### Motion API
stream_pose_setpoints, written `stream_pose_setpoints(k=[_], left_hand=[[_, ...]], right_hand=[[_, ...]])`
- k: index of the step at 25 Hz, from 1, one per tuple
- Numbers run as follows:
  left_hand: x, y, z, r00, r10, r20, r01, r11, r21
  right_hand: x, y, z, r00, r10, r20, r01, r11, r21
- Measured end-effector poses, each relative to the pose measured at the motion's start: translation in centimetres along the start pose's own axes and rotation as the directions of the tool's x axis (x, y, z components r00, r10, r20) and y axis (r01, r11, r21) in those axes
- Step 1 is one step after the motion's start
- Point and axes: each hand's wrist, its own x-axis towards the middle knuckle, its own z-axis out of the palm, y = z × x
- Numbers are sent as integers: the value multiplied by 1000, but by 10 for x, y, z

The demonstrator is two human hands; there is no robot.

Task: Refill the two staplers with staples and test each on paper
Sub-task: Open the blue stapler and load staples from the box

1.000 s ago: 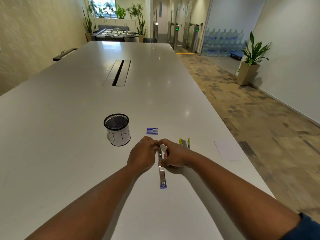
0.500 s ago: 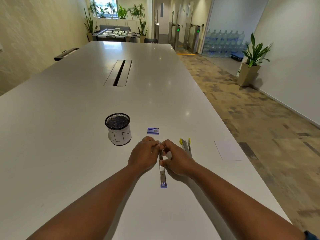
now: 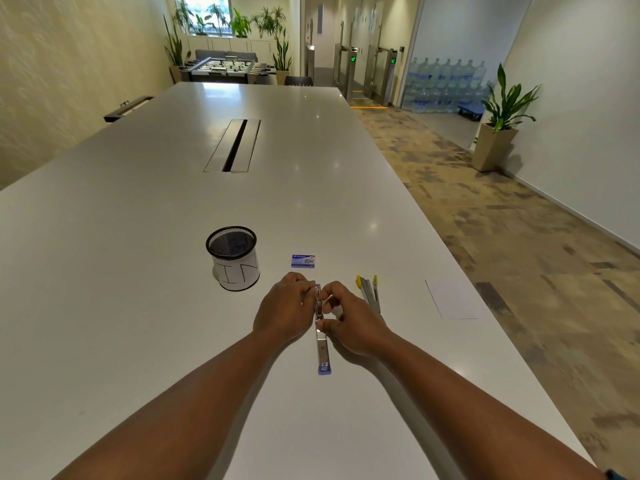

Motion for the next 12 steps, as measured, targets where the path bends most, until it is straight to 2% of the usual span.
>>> stream_pose_setpoints(k=[8, 12], left_hand=[[1, 0, -2, 1000, 1, -5, -1, 1000, 0], [1, 0, -2, 999, -39, -36, 37, 998, -53]], right_hand=[[0, 2, -2, 996, 84, -1, -84, 995, 45], [3, 0, -3, 982, 183, -47, -176, 977, 123]])
